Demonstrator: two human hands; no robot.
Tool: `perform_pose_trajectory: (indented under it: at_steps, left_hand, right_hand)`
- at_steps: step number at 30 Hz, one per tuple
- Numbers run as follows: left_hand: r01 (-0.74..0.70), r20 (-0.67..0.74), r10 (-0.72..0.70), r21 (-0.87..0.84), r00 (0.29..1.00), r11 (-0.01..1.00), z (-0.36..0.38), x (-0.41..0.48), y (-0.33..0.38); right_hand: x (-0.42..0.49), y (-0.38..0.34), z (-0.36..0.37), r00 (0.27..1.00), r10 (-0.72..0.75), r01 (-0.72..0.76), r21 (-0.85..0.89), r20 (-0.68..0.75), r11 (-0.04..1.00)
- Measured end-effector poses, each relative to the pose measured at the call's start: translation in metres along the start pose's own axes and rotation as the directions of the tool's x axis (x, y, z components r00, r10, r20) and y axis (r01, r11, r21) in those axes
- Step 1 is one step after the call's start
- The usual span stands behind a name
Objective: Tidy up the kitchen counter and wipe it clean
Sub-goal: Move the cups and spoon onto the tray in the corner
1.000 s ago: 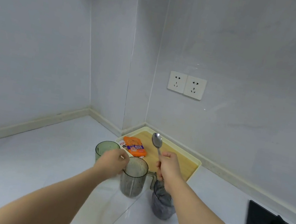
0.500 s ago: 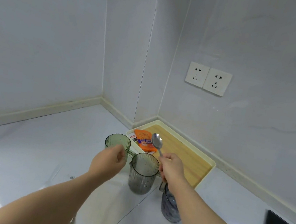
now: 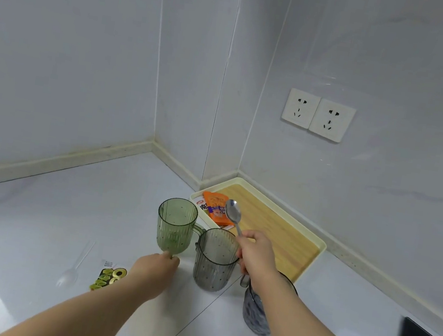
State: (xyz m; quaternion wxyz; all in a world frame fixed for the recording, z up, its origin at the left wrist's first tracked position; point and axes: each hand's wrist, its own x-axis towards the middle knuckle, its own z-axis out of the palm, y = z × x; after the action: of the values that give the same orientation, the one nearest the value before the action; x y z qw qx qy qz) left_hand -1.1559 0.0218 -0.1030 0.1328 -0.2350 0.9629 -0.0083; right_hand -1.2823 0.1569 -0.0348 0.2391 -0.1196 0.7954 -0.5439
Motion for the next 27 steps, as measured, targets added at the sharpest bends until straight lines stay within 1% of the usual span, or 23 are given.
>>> perform_pose_trajectory:
  at_steps: [4, 8, 10, 11, 12, 13, 14, 15, 16, 17, 18, 19, 22, 24, 27]
  left_hand:
    - [-0.006, 0.005, 0.006, 0.054, 1.0, 0.999, -0.001, 0.0, 0.002]
    - [-0.051, -0.017, 0.053, 0.112, 0.998, 0.992, -0.005, -0.003, 0.002]
    - [-0.053, -0.074, 0.057, 0.056, 0.996, 0.997, -0.013, -0.005, -0.001]
    - [-0.073, -0.147, 0.072, -0.003, 0.987, 0.997, -0.018, -0.005, -0.006]
    - [-0.128, -0.258, 0.101, -0.091, 0.961, 0.988, -0.025, -0.006, -0.012]
    - [-0.221, -0.405, 0.136, -0.172, 0.904, 0.96, -0.034, -0.007, -0.018]
    - [-0.289, -0.533, 0.151, -0.185, 0.832, 0.939, -0.045, -0.009, -0.023]
    - [-0.322, -0.634, 0.131, -0.196, 0.762, 0.926, -0.056, -0.009, -0.029]
    - [-0.341, -0.712, 0.085, -0.225, 0.697, 0.913, -0.067, -0.01, -0.034]
    - [-0.358, -0.751, 0.031, -0.277, 0.66, 0.892, -0.079, -0.011, -0.035]
    - [-0.362, -0.768, -0.021, -0.326, 0.64, 0.873, -0.093, -0.013, -0.033]
    - [-0.355, -0.766, -0.069, -0.373, 0.639, 0.857, -0.107, -0.014, -0.029]
    - [-0.325, -0.674, -0.127, -0.501, 0.727, 0.802, -0.126, -0.01, -0.018]
    - [-0.322, -0.634, -0.134, -0.55, 0.762, 0.77, -0.125, -0.007, -0.011]
    - [-0.353, -0.613, -0.088, -0.559, 0.785, 0.751, -0.118, -0.003, 0.004]
  right_hand:
    - [-0.001, -0.001, -0.001, 1.0, 0.002, -0.002, 0.005, 0.0, 1.0]
    - [-0.001, -0.001, -0.001, 1.0, 0.009, -0.009, 0.007, 0.006, 1.0]
    - [-0.001, -0.001, -0.002, 1.0, 0.014, -0.014, 0.006, 0.002, 1.0]
    - [-0.002, -0.002, -0.002, 1.0, 0.016, -0.016, 0.003, -0.002, 1.0]
    - [-0.002, -0.002, -0.003, 1.0, 0.014, -0.014, -0.001, -0.007, 1.0]
    - [-0.002, -0.003, -0.003, 1.0, 0.012, -0.012, -0.002, -0.013, 1.0]
    - [-0.002, -0.003, -0.003, 1.0, 0.008, -0.008, -0.001, -0.019, 1.0]
    - [-0.002, -0.004, -0.003, 1.0, 0.006, -0.006, 0.0, -0.027, 1.0]
    - [-0.002, -0.005, -0.003, 0.999, 0.006, -0.006, 0.005, -0.033, 1.0]
    - [-0.002, -0.007, -0.002, 0.999, 0.008, -0.008, 0.019, -0.033, 1.0]
    - [-0.003, -0.011, 0.0, 1.0, 0.009, -0.008, 0.046, -0.024, 0.999]
    - [-0.005, -0.016, 0.001, 1.0, 0.011, -0.011, 0.078, -0.011, 0.997]
    - [-0.012, -0.031, 0.007, 0.999, 0.018, -0.025, 0.19, 0.041, 0.981]
    - [-0.015, -0.038, 0.007, 0.998, 0.015, -0.028, 0.213, 0.063, 0.977]
    - [-0.02, -0.042, 0.001, 0.997, -0.023, 0.007, 0.191, 0.08, 0.982]
